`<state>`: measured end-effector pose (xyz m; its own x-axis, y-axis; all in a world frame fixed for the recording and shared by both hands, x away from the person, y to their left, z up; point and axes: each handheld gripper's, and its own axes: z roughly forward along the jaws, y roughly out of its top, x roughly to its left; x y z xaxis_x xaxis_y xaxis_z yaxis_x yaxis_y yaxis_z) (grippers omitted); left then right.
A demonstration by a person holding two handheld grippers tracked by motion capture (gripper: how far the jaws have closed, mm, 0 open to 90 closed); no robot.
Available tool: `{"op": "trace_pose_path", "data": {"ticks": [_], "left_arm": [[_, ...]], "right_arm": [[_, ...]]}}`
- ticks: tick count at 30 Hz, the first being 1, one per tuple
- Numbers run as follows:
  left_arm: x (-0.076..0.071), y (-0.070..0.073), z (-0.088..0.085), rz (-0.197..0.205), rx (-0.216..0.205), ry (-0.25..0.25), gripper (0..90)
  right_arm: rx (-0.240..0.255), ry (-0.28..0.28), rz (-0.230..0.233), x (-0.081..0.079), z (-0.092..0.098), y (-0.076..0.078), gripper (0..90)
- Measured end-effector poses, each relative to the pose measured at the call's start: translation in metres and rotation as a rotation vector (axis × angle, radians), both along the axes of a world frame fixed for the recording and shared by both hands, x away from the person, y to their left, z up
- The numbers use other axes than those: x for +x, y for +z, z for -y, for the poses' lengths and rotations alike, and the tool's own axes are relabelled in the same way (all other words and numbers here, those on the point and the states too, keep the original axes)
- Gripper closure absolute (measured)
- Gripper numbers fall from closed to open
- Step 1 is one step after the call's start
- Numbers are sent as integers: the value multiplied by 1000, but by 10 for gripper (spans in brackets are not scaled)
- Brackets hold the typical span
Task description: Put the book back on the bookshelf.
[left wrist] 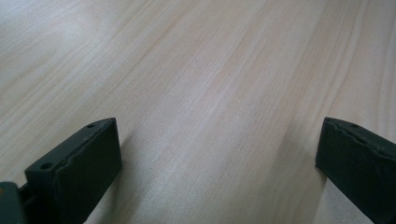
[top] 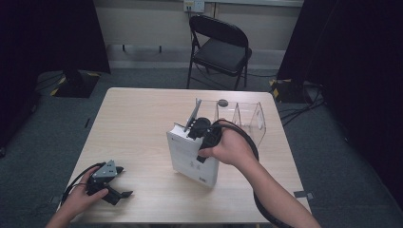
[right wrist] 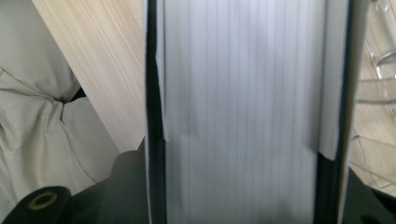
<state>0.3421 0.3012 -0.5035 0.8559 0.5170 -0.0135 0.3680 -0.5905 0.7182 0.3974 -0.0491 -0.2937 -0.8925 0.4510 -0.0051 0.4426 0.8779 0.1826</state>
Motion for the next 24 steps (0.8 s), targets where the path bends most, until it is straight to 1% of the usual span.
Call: {"op": "trace_pose_path", "data": {"ticks": [2, 4, 7, 9, 11, 14, 20, 24], "left_arm": [[0, 0, 0, 0, 0, 0, 0], [0, 0, 0, -1, 0, 2, 0], [0, 0, 0, 0, 0, 0, 0], [0, 0, 0, 0, 0, 0, 0], [0, 0, 0, 0, 0, 0, 0], [0, 0, 0, 0, 0, 0, 0], [0, 0, 0, 0, 0, 0, 0], [0, 0, 0, 0, 0, 0, 0]], "right_arm": [[6, -9, -6, 0, 5, 0, 525], [-1, -10, -6, -2, 9, 1, 525], [-9, -27, -11, -2, 15, 2, 525], [-20, -34, -4, -4, 20, 3, 525], [-24, -56, -5, -5, 24, 5, 525], [-27, -68, -6, -7, 32, 7, 525], [-19, -93, -16, -9, 44, 7, 525], [-20, -107, -15, -10, 48, 6, 525]]}}
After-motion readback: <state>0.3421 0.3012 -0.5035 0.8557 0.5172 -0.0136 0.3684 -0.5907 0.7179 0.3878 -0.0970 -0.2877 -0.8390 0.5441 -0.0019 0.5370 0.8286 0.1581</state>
